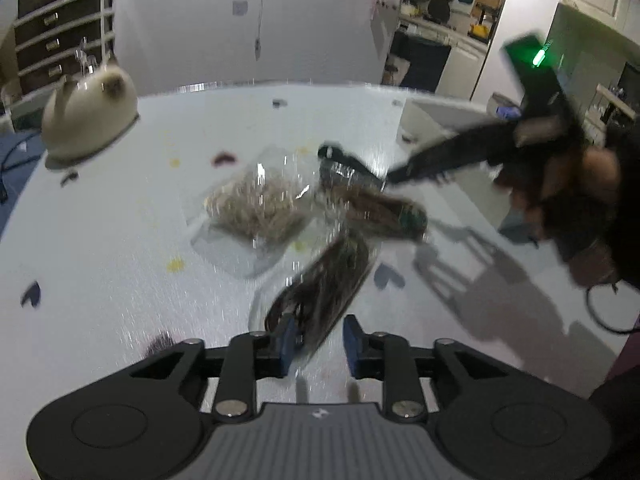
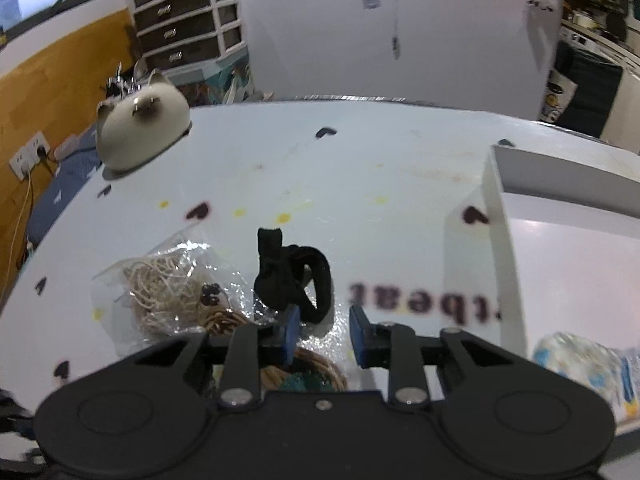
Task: Organize soft objects
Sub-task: 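Grasp the bagged dark cable with the left tool while the right tool grasps the bagged brown cord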
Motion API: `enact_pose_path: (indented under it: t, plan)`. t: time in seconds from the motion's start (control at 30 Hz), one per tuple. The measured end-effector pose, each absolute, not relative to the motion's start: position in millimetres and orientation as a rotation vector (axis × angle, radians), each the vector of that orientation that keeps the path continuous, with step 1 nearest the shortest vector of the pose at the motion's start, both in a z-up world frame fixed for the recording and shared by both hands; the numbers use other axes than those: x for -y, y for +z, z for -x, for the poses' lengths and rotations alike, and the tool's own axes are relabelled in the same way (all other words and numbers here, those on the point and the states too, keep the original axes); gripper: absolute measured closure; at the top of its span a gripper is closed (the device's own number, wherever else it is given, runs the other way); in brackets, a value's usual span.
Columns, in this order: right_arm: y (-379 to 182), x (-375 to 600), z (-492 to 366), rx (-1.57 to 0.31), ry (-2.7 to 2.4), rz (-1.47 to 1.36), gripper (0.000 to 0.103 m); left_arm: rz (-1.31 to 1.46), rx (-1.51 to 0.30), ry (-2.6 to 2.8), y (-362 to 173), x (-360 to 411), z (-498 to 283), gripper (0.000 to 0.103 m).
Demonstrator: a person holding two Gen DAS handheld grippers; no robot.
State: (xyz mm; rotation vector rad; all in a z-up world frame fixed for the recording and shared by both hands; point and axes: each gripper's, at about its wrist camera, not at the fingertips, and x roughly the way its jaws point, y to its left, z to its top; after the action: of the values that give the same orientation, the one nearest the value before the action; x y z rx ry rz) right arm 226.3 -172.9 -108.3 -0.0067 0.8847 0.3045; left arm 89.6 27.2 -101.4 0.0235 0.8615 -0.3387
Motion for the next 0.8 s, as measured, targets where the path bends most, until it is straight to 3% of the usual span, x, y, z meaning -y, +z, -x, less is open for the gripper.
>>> enact_pose_path:
  t: [0.13,0.5,0.57,0.8]
  plan:
    - [-121.3,167.3,-226.8,-0.909,0.339,0.045,0.076,-0.078,-0.793,-0.347,-90.1,-17.0,-97.7,0.051]
    - [-137.0,191.3,-179.8,-0.993,0.298,0.029,0.076,-0.478,-0.765,-0.553,-116.7,28.4,-110.4,0.041]
    - [-138.2,199.0,-172.2,-1.008,0.273,0.004,0.076,-0.54,-0.756,-0.596,-123.2,29.9,-108.1,0.032]
    - [-136.3,216.2,-154.8,-1.054,0.22,-0.042,0.074,-0.521,-0.848,-0.639,-138.9,20.3,-118.1,0.027]
